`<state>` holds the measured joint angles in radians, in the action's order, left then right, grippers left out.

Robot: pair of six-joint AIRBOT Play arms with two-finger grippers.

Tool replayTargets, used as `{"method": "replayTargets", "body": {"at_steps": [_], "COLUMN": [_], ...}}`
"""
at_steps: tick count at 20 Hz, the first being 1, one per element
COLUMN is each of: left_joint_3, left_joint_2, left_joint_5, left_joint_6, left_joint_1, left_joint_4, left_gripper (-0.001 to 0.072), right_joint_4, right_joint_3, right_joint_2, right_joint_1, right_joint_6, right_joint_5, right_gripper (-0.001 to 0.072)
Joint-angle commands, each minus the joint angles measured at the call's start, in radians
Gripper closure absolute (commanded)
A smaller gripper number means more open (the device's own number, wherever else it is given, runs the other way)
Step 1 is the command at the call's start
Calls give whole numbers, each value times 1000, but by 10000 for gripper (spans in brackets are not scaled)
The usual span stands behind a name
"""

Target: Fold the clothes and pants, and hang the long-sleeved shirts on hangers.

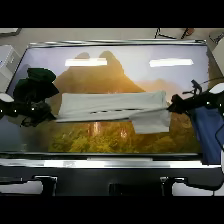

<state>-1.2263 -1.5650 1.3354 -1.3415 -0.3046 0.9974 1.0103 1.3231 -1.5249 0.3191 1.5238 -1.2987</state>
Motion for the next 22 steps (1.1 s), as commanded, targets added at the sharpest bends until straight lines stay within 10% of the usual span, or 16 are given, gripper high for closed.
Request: {"method": "replayTargets", "body": {"at_steps": [1, 12, 14, 16, 18, 22], "left_joint_3": [-289, -639, -642, -681, -740, -802], "left_joint_2": [-184, -536, -535, -534, -523, -434], "left_joint_5": [0, 31, 72, 141, 215, 257], "left_joint_6": [-70, -189, -185, -185, -185, -185], "left_joint_1": [43, 71, 65, 44, 13, -26], "left_joint_4": [-79, -109, -119, -124, -124, -124], "left_gripper": [669, 667, 473, 133, 92, 46], "right_joint_4": [-94, -346, -354, -345, -278, -150], "right_joint_3": [178, 264, 274, 312, 359, 365], "right_joint_2": [-164, -449, -442, -420, -394, -406], "right_joint_1": [0, -13, -12, 14, 81, 236], "right_joint_6": [36, 23, 20, 6, -13, 47], "right_joint_5": [118, 233, 200, 137, 63, -75], "right_gripper": [667, 664, 652, 379, 90, -1]}}
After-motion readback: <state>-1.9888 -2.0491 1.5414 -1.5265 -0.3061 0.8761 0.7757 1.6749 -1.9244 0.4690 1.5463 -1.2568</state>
